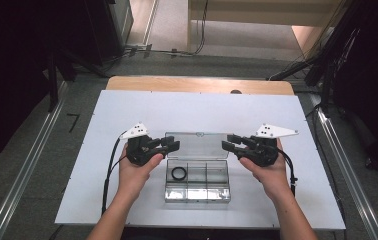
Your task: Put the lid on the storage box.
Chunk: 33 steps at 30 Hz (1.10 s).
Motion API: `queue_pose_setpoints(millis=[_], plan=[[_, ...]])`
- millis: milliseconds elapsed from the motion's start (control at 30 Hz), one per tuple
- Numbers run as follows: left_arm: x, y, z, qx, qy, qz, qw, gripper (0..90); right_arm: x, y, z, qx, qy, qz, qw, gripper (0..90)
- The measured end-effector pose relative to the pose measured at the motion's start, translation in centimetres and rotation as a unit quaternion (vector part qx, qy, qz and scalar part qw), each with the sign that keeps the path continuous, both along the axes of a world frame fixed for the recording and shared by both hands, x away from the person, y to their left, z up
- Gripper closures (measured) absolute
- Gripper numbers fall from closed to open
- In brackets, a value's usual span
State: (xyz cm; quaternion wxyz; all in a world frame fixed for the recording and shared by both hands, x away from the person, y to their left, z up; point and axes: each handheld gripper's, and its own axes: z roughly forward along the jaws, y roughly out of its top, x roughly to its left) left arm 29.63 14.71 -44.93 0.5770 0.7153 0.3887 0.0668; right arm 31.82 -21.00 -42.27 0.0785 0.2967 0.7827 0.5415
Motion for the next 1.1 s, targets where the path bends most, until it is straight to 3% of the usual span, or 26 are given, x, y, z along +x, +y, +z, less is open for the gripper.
queue_pose_setpoints(millis=[467,1100], plan=[[-0.23,0.06,-0.06,0.0,0.0,-0.006,1.0,60.3,-0.25,-0.01,0.02,-0.003,0.001,0.0,1.0,68.2],[-0.38,0.2,-0.07,0.003,-0.004,-0.017,0.9998,60.2,-0.9,-0.01,0.1,-0.008,-0.003,0.001,1.0,68.7]])
